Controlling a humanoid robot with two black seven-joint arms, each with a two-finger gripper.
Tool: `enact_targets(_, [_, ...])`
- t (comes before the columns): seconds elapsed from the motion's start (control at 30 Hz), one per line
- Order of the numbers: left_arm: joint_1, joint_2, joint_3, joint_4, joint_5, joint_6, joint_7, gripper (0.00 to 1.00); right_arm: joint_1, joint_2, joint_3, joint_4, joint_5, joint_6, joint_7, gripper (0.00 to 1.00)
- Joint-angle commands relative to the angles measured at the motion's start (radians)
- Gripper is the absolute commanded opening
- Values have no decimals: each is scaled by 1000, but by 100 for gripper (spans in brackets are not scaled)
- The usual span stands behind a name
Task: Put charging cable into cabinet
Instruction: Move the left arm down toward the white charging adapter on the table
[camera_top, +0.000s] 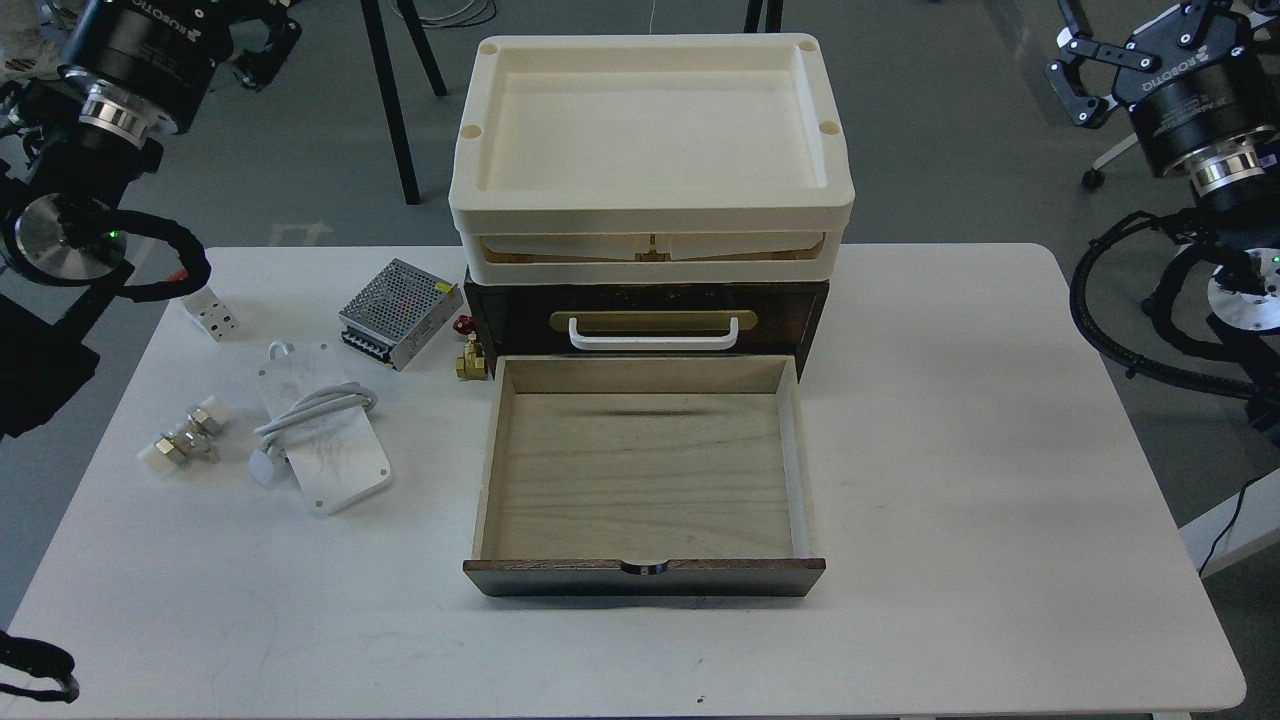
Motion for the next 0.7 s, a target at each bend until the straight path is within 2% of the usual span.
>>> enact_targets(0.0, [17,9,-5,0,-3,0,1,100,11,31,2,-15,2,0,0,100])
enact_targets(0.07, [28,9,-5,3,-4,0,9,100,11,31,2,-13,2,0,0,100])
enact_targets(0.13, [34,4,-6,42,-16,0,-6,100,11,31,9,-3,2,0,0,100])
enact_targets(0.23, [44,-22,-16,226,-71,0,-57,100,8,28,57,28,2,0,0,100])
enact_targets(0.3, [44,-66,-29,225,-85,0,-106,100,5,18,87,54,2,0,0,100])
enact_targets(0.37, [71,-54,-75,144,-87,0,-173,100,-3,-4,112,97,3,0,0,100])
enact_targets(0.47, [132,7,-161,-55,-84,0,-173,100,-32,-74,144,122,3,0,0,100])
enact_targets(0.6, [160,110,-171,-389,-43,0,-173,100,-82,-94,167,119,5,0,0,100])
enact_targets(0.67, [166,194,-168,-555,76,0,-173,100,-104,-94,176,119,5,0,0,100])
